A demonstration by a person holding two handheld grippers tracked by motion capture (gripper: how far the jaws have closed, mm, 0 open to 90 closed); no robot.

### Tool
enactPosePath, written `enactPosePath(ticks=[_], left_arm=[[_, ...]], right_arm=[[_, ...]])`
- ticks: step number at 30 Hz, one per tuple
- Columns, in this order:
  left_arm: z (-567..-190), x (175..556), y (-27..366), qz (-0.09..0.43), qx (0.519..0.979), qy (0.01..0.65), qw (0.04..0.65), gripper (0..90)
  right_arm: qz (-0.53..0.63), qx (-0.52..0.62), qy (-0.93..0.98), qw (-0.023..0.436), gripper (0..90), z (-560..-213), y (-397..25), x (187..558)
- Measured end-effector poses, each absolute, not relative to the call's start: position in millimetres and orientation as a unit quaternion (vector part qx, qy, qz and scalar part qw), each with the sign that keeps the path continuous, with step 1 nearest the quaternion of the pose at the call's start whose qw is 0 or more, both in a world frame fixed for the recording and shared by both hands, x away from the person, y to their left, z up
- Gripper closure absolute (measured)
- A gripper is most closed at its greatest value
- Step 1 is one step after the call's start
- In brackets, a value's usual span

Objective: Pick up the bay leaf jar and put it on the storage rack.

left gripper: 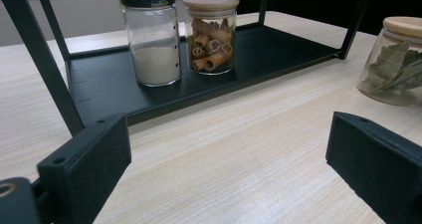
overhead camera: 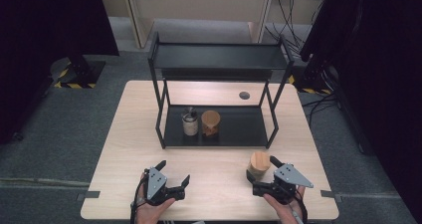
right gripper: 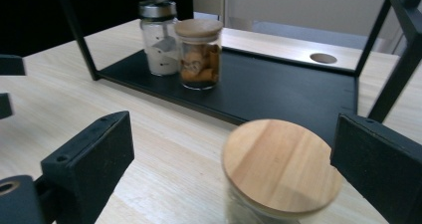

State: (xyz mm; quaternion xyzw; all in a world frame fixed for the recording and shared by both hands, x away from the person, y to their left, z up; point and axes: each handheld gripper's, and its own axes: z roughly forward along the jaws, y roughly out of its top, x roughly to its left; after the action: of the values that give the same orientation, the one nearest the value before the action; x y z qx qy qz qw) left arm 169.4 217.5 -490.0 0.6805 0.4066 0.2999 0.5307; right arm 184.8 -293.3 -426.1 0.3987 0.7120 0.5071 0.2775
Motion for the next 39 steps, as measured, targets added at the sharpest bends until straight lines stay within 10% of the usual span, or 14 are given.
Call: enactPosePath(ticks=[39], left_arm=[[-490, 170, 218, 0.299, 0.681, 0.407, 0.531, 3.1]], right_arm=[[0.477, 0.436, 0.716, 0.263, 8.4, -457, -300, 211]])
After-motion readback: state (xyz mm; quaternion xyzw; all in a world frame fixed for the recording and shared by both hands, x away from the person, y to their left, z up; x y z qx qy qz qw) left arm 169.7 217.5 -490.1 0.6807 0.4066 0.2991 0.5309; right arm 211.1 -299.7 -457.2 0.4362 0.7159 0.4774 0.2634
